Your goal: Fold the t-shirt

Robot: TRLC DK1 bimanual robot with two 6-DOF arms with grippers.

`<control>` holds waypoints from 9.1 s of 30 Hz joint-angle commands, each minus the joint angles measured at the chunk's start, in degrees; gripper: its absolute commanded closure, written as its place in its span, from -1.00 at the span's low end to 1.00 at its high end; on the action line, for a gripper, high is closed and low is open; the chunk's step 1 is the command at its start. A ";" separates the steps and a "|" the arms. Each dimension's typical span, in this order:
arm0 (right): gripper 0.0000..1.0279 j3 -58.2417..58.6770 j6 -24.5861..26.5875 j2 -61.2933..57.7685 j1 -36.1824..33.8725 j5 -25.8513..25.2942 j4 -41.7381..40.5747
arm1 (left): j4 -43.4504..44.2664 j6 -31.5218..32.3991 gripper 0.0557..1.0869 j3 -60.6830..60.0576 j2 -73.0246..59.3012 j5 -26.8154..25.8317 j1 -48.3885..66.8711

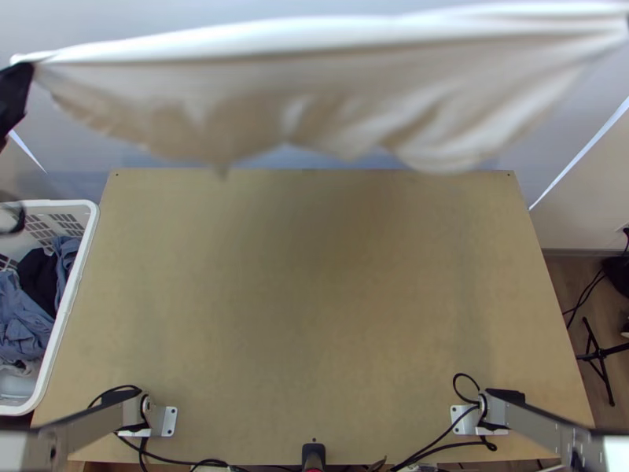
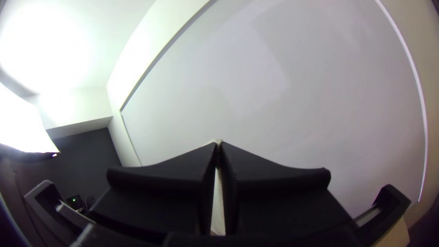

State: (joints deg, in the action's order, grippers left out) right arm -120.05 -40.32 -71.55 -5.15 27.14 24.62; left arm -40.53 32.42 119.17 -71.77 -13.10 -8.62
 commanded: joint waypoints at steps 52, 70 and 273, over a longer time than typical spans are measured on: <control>0.95 -7.92 2.08 -28.12 -1.62 -8.33 -16.10 | 19.53 -2.01 0.93 11.52 -30.27 3.17 -1.48; 0.95 -0.89 -3.37 5.98 -5.14 10.92 -1.07 | -0.86 5.81 0.93 0.71 1.72 -3.68 -1.48; 0.52 93.68 13.77 6.33 15.78 3.80 18.44 | 1.51 -38.14 -0.92 -67.14 12.35 -7.73 -15.72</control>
State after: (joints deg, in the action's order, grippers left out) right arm -27.29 -26.70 -64.03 10.66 30.94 45.84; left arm -38.79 5.19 55.42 -59.75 -19.51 -17.37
